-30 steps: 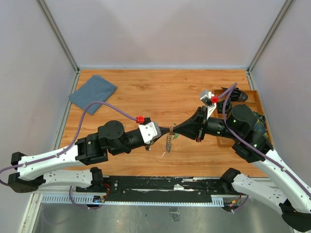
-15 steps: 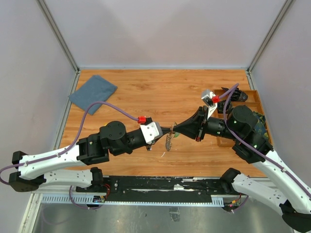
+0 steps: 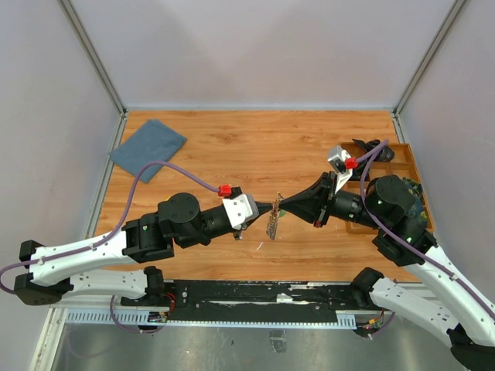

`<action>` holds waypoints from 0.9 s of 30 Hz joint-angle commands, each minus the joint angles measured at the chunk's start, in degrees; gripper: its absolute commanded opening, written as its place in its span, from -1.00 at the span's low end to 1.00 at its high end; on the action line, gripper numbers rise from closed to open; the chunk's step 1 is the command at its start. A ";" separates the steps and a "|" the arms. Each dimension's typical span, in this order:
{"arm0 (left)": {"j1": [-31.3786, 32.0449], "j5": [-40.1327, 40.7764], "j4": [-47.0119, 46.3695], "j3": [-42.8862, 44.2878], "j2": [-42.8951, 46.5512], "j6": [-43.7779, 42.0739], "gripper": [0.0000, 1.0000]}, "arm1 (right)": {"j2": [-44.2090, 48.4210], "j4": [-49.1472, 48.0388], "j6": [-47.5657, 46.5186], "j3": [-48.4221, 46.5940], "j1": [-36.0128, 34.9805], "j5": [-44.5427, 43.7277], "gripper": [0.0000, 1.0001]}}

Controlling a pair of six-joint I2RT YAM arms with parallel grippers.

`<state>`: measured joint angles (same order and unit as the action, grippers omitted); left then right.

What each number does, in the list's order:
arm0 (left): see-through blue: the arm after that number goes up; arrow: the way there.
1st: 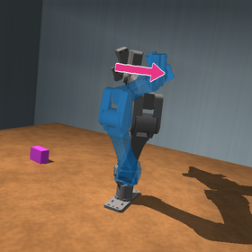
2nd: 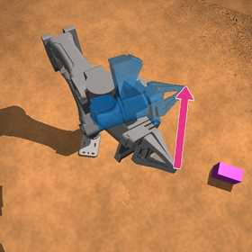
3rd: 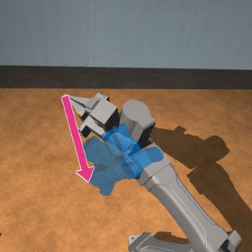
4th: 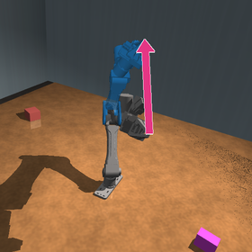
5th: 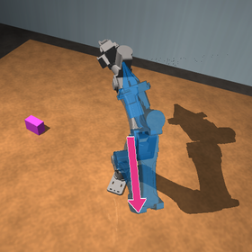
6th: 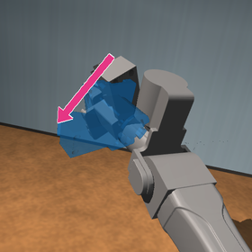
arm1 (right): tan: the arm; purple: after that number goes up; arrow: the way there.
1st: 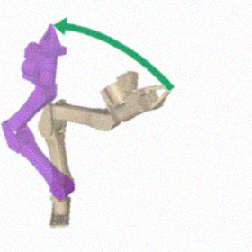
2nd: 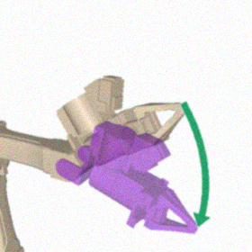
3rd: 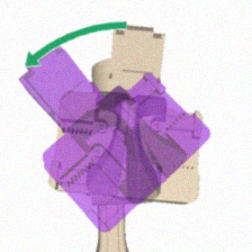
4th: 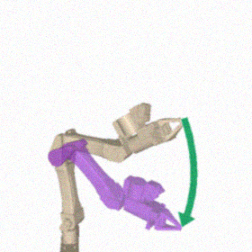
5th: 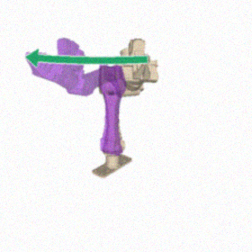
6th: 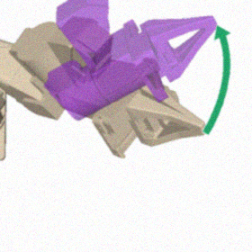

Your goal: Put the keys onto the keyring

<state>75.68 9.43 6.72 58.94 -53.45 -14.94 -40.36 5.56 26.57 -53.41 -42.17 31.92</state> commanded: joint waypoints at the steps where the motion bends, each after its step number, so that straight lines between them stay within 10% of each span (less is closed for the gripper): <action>1: 0.87 0.32 -1.33 1.25 0.84 0.35 -0.99 | 1.60 -4.57 0.67 0.90 -0.95 -5.02 -0.99; 27: 1.02 -0.63 -2.99 1.06 -0.17 0.55 -0.99 | 1.15 -21.59 8.92 8.19 -0.96 -7.76 -0.99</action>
<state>75.79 12.25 6.02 58.94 -53.63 -15.05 -39.62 -7.20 33.50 -46.54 -42.17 28.82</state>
